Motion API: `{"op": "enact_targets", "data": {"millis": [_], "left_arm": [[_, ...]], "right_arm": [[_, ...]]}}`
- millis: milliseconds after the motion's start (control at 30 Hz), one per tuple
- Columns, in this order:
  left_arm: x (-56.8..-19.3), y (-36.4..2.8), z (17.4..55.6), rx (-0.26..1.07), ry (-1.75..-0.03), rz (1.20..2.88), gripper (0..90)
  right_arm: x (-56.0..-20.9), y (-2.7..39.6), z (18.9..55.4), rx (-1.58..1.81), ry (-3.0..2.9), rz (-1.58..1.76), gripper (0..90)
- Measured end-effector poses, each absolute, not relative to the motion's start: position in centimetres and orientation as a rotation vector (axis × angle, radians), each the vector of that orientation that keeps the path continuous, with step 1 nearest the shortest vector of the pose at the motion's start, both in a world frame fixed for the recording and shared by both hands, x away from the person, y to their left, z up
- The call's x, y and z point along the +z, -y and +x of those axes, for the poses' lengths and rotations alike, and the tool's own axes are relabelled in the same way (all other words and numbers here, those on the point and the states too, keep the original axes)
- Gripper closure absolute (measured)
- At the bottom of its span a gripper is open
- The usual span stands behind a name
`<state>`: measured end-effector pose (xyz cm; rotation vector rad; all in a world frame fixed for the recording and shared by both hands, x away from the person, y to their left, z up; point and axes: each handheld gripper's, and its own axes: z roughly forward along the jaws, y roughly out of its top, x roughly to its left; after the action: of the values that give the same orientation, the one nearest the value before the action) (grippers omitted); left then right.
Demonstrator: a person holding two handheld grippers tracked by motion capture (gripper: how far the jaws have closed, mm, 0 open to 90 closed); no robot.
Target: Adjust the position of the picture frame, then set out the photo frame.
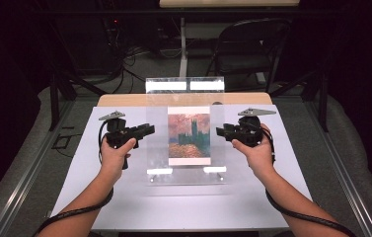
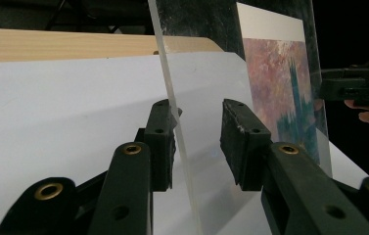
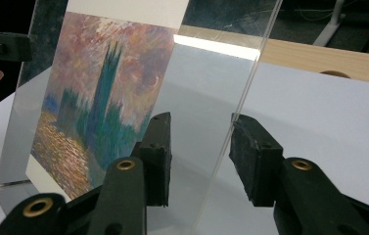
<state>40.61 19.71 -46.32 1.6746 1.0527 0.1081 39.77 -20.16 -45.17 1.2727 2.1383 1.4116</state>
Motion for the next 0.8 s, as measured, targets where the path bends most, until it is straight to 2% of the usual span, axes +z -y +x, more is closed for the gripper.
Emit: {"op": "enact_targets", "data": {"millis": [800], "left_arm": [[-45.5,-20.0,38.7,0.136,-1.002,1.699,69.2]], "right_arm": [[-44.5,20.6,37.8,1.445,-2.129,1.242,66.9]]}}
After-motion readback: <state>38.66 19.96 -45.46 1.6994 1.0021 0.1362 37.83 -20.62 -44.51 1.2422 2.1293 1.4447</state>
